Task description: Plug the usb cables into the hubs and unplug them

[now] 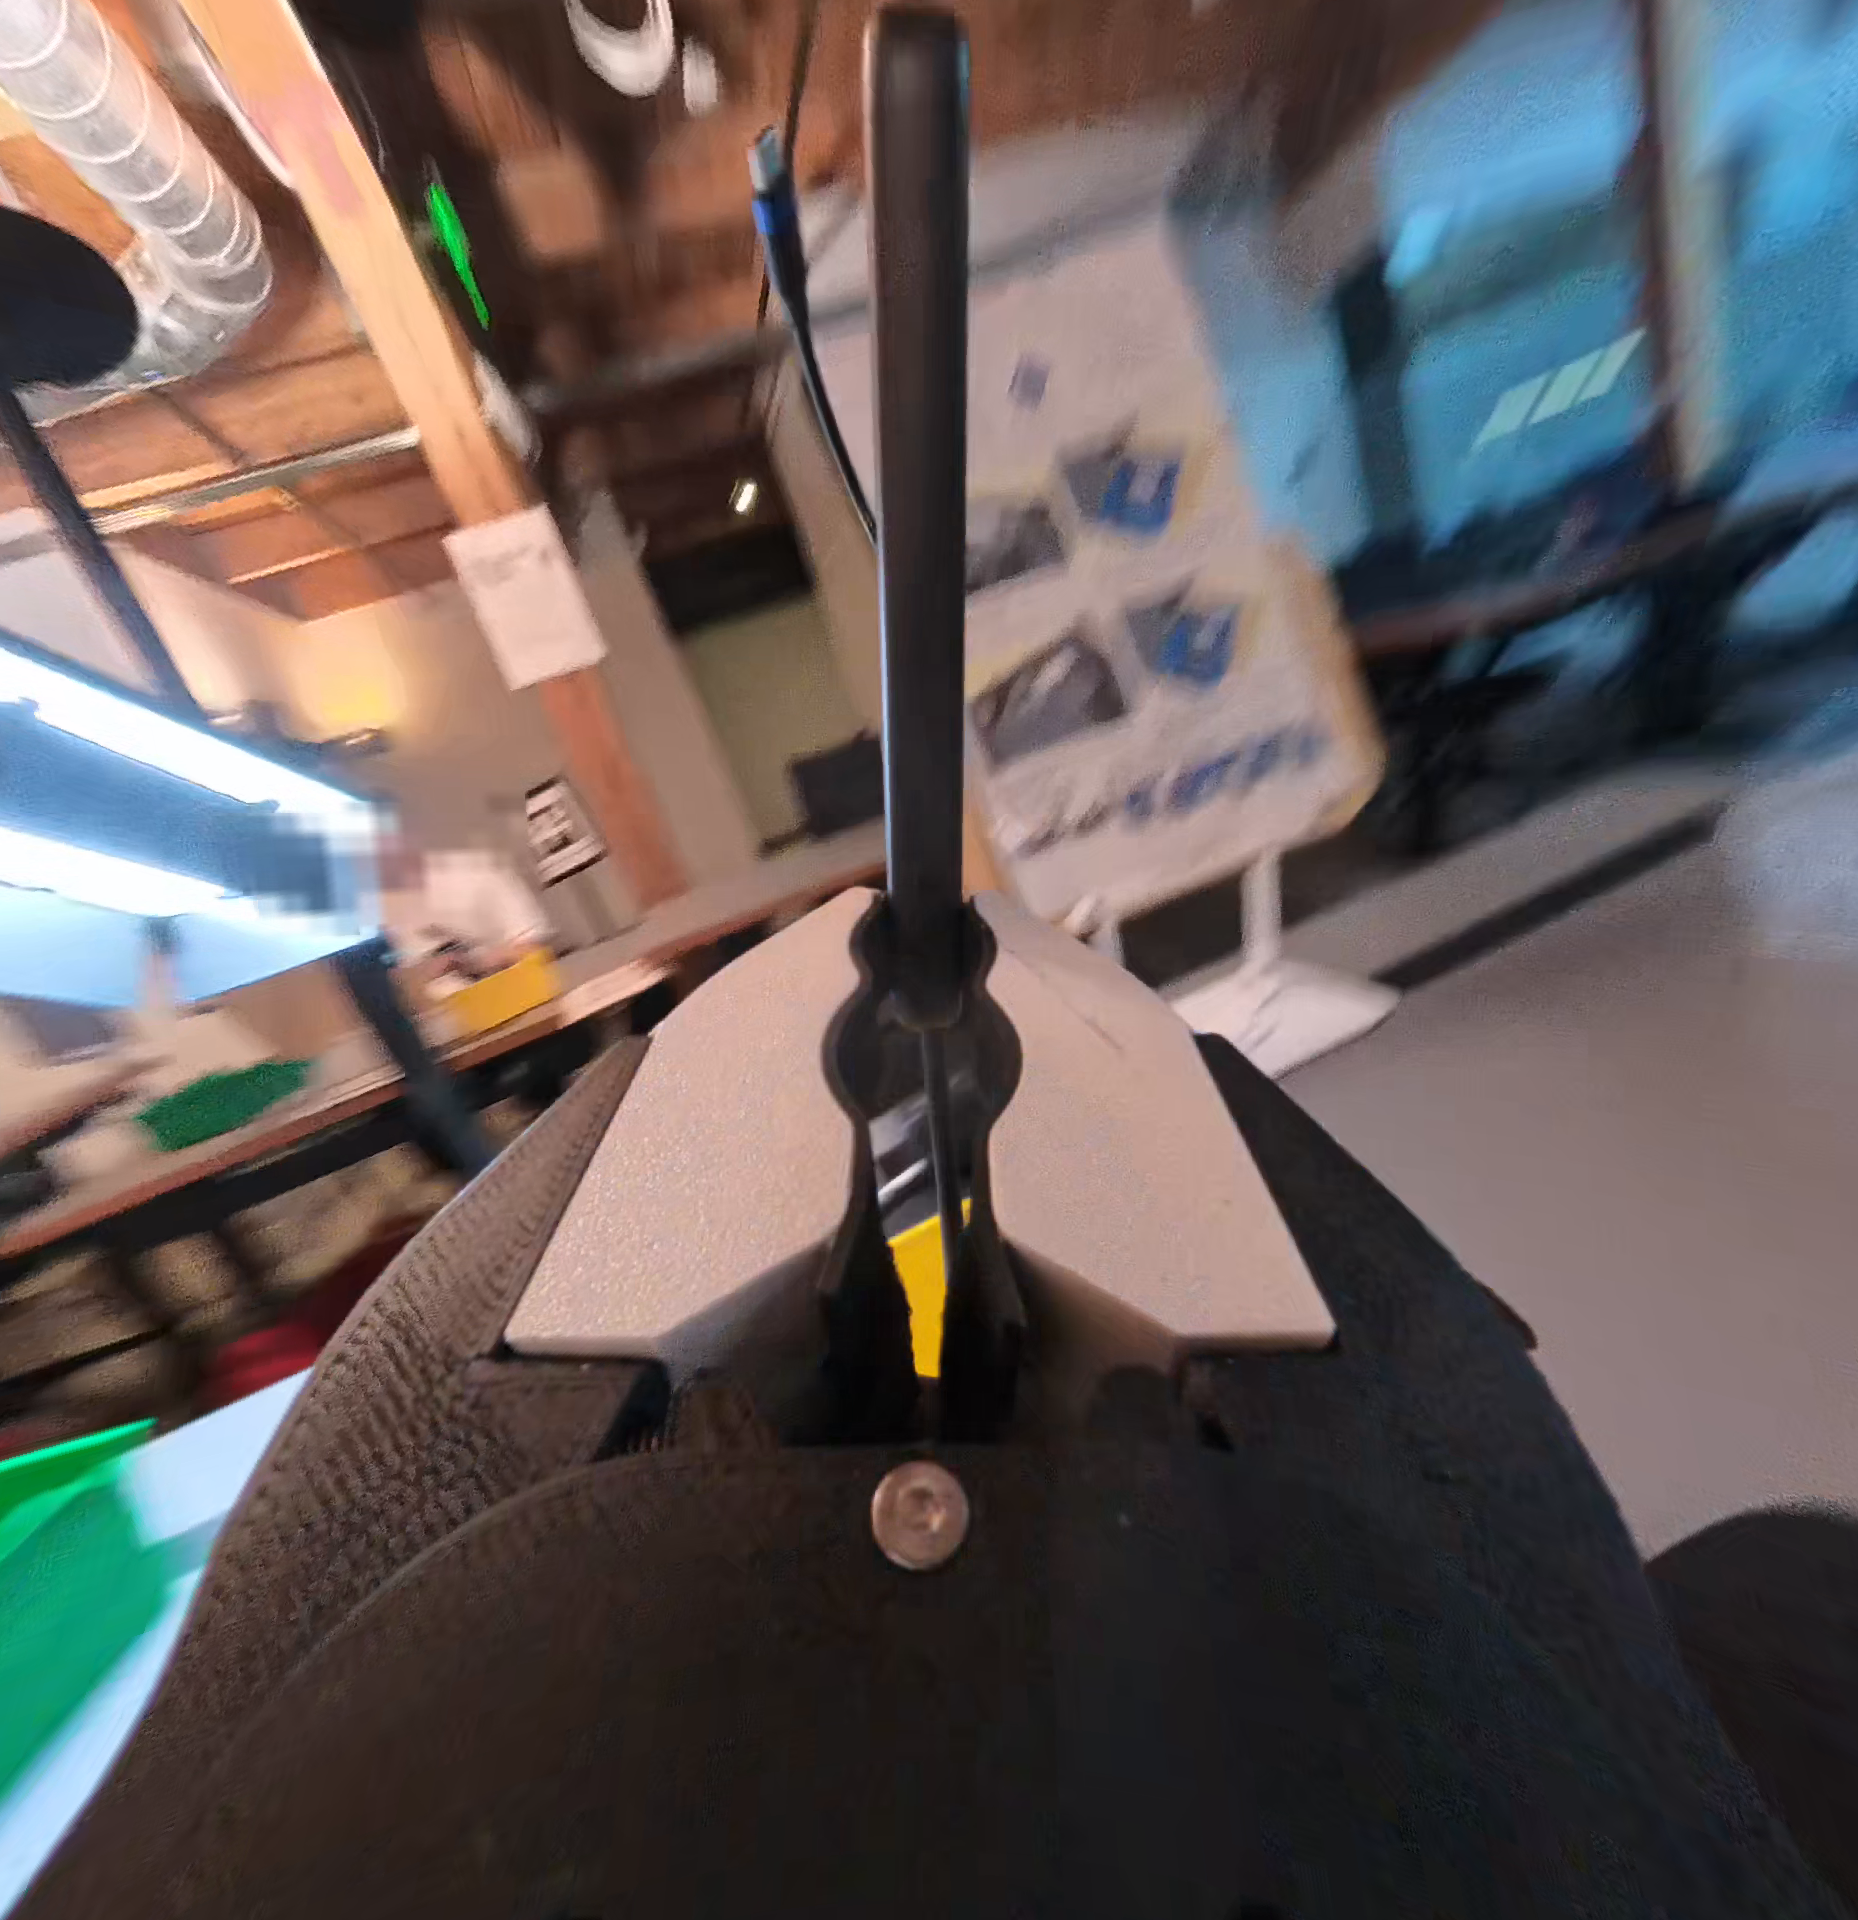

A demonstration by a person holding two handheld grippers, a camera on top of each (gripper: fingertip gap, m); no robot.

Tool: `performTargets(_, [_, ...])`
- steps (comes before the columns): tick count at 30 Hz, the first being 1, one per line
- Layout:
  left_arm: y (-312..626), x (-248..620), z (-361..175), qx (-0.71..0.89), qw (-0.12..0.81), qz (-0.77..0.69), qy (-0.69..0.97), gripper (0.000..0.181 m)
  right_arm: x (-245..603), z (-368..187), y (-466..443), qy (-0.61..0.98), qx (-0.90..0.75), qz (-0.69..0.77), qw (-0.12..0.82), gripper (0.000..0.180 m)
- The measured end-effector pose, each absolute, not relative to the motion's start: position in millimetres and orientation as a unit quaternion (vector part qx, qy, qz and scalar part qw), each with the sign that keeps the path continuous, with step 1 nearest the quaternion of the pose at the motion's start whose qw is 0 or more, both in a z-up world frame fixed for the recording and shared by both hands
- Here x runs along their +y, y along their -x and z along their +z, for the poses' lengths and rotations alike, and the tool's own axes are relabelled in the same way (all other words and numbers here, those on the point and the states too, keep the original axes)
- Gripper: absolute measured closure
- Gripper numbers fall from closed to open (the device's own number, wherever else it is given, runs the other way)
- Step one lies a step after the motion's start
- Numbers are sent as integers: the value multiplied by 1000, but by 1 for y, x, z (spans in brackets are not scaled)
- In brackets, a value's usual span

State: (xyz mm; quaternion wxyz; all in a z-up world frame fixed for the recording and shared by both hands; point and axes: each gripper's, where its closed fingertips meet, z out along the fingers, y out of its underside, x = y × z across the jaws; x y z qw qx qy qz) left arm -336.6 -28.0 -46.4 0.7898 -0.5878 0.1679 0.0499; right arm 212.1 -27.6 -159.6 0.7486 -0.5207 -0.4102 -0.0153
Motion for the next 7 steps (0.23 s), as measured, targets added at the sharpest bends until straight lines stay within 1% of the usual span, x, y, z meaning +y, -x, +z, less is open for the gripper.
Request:
performTargets(3, [296, -49, -37, 134, 834, -117, 522, 168, -35, -145, -186, 488, -412, 38, 769, 132])
performTargets(7, [236, -61, -46, 125, 826, -290, 466, 168, -57, -120, -134, 420, -414, 167, 790, 137])
